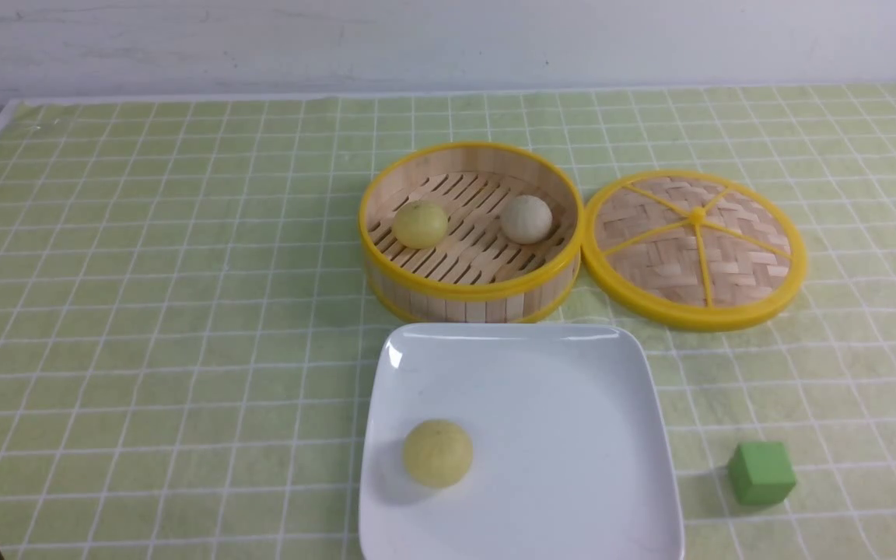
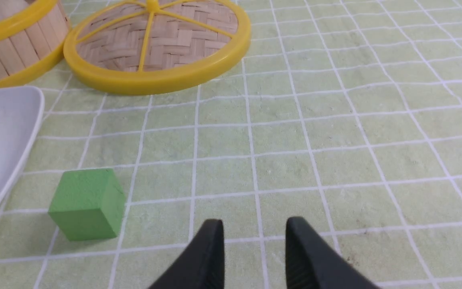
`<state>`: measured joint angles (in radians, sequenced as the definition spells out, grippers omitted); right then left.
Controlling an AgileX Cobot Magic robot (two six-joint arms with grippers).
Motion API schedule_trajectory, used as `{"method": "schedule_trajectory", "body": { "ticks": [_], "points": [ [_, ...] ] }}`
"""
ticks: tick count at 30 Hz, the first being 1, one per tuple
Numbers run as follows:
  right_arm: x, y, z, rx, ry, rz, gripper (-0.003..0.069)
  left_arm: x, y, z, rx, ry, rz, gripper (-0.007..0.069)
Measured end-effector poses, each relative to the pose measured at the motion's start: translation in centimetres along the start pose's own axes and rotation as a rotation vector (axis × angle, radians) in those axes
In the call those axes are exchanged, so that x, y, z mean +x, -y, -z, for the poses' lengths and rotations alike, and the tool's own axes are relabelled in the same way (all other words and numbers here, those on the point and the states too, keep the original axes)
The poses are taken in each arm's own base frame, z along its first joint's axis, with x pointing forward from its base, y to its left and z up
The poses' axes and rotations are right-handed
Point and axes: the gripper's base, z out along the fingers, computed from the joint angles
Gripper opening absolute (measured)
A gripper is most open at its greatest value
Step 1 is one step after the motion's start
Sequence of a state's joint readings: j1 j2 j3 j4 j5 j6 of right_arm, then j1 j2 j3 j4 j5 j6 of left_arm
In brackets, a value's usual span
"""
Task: Put the steamed buns into the plate on the green tablecloth.
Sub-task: 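Reach toward a bun in the bamboo steamer with the right gripper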
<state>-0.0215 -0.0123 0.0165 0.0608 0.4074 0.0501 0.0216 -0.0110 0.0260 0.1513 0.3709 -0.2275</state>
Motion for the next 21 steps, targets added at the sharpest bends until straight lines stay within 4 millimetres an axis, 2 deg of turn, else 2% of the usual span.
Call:
{"method": "schedule_trajectory", "body": {
  "ticks": [10, 12, 14, 16, 19, 20, 21],
  "points": [
    [0.0, 0.0, 0.0, 0.0, 0.0, -0.001, 0.024, 0.0, 0.0, 0.0, 0.0, 0.0, 0.0, 0.024],
    [0.0, -0.1, 0.0, -0.014, 0.005, -0.044, 0.024, 0.0, 0.1, 0.0, 0.009, -0.002, 0.056, 0.024],
    [0.0, -0.4, 0.0, -0.046, 0.005, -0.163, 0.024, 0.1, 0.3, 0.0, 0.037, -0.011, 0.203, 0.024],
    [0.0, -1.0, 0.0, -0.114, -0.007, -0.432, 0.024, 0.1, 1.0, 0.1, 0.109, -0.041, 0.575, 0.024],
    [-0.2, -1.6, 0.0, -0.185, -0.022, -0.713, 0.024, 0.0, 1.8, 0.2, 0.177, -0.095, 0.944, 0.024],
    [-0.3, -1.7, 0.1, -0.195, -0.022, -0.74, 0.024, 0.0, 1.8, 0.2, 0.176, -0.098, 0.954, 0.024],
    [-0.4, -1.8, 0.1, -0.218, -0.023, -0.822, 0.024, 0.0, 2.0, 0.2, 0.201, -0.123, 1.097, 0.024]
  ]
}}
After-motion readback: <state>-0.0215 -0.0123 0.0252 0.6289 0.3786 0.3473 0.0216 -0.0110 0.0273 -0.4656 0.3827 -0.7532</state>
